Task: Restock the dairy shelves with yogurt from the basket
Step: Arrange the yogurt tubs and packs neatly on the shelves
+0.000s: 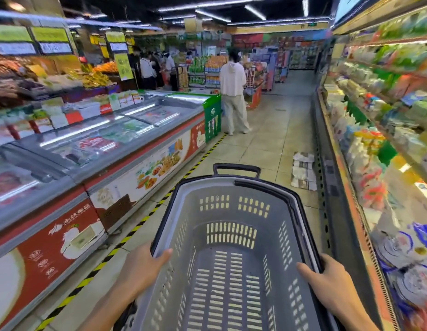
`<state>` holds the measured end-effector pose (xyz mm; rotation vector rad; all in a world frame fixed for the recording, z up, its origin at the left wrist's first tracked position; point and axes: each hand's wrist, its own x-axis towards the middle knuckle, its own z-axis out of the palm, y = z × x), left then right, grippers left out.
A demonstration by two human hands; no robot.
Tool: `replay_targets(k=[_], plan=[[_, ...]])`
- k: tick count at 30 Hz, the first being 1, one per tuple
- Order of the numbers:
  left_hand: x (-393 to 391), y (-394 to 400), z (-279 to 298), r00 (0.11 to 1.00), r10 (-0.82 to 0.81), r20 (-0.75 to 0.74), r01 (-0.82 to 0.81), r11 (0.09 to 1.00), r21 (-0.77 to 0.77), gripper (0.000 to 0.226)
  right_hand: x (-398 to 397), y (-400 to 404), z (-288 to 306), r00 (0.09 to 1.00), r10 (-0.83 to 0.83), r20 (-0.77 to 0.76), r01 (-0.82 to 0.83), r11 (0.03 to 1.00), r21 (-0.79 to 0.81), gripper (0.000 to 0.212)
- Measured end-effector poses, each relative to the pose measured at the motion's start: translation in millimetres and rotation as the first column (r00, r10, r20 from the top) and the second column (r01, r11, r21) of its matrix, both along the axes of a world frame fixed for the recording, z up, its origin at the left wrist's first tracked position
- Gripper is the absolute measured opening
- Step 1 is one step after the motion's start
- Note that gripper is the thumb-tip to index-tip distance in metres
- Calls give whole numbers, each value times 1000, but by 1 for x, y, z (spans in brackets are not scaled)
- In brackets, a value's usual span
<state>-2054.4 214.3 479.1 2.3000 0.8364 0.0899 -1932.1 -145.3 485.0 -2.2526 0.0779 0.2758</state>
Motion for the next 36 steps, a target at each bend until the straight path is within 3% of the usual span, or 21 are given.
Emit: replay_targets(k=[6, 11, 16, 20, 24, 26, 29, 33, 36], plan=[[158, 59, -18, 1000, -4, -24, 5, 998, 65, 45, 150, 63, -29, 999, -30, -11, 29, 998, -56, 54], [309, 103, -13, 998, -57, -14, 58, 998, 28, 58, 273, 101, -29, 993, -120, -4, 119, 991, -59, 70], [447, 123, -8, 989, -150, 6, 150, 989, 4, 40, 382, 120, -23, 978, -210, 12, 210, 976, -58, 69], [554, 133, -20, 985, -172, 6, 172, 985, -21, 35, 476, 133, -24, 973, -230, 0, 230, 972, -36, 82], [665, 134, -30, 984, -176, -13, 175, 984, -31, 28, 582, 137, -39, 962, -271, -44, 271, 963, -5, 74], [720, 134, -29, 983, -183, -18, 182, 983, -36, 28, 637, 139, -40, 961, -272, -49, 272, 962, -8, 73], [808, 142, -30, 984, -165, -71, 162, 986, -44, 46, 718, 145, -39, 956, -285, -75, 284, 958, -19, 69], [912, 157, -30, 986, -132, -106, 127, 990, -60, 57, 815, 156, -31, 959, -278, -46, 278, 960, -12, 81], [995, 163, -39, 986, -153, -64, 147, 985, -84, 46, 891, 164, -30, 962, -271, -26, 271, 962, -24, 84]])
